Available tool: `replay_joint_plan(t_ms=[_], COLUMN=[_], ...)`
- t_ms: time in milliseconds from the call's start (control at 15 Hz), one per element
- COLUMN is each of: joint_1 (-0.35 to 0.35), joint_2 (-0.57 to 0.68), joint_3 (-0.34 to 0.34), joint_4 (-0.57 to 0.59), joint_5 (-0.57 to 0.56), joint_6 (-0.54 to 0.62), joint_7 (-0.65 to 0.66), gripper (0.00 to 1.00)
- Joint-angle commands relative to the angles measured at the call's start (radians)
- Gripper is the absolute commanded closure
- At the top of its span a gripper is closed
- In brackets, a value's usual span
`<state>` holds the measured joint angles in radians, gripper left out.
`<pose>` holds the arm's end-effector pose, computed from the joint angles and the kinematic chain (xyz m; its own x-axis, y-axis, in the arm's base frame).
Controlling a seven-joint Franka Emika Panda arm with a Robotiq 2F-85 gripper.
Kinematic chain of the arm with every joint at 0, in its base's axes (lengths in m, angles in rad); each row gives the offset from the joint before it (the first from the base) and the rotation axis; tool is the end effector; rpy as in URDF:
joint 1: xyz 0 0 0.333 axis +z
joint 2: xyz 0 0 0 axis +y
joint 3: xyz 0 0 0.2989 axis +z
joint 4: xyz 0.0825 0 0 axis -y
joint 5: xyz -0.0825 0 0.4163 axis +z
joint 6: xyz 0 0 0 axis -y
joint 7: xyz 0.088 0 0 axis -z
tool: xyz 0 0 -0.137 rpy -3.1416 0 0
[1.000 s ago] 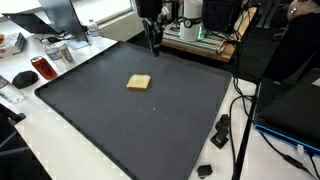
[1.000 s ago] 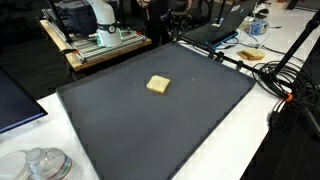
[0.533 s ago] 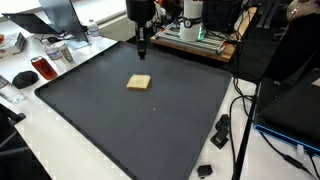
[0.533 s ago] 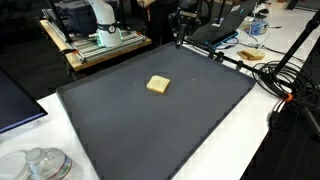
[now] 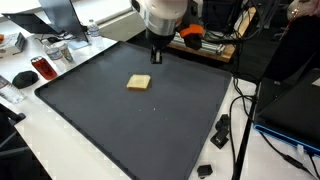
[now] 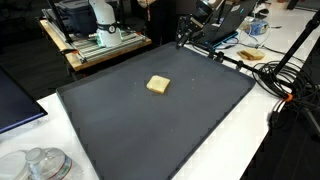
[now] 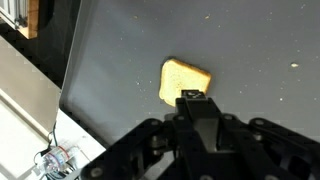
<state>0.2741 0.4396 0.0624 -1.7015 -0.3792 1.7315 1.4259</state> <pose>0.6076 0.1632 0.2589 0.6090 -0.7605 0.2254 -0.7594 -0.4769 0.4426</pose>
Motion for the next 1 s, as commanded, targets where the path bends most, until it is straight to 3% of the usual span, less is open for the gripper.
replay_joint_plan(t_ms=[0, 467, 667, 933], joint_1=[0.039, 0.039, 0.006, -0.063], joint_2=[0.127, 0.243, 0.252, 0.254], joint_3=[-0.02, -0.036, -0.04, -0.032], joint_4=[0.148, 0.277, 0.328, 0.382], joint_5=[-0.025, 0.007, 0.037, 0.109], joint_6=[-0.092, -0.113, -0.116, -0.097], joint_7=[0.024, -0.049, -0.141, -0.356], gripper=[0.95, 0.95, 0.95, 0.95])
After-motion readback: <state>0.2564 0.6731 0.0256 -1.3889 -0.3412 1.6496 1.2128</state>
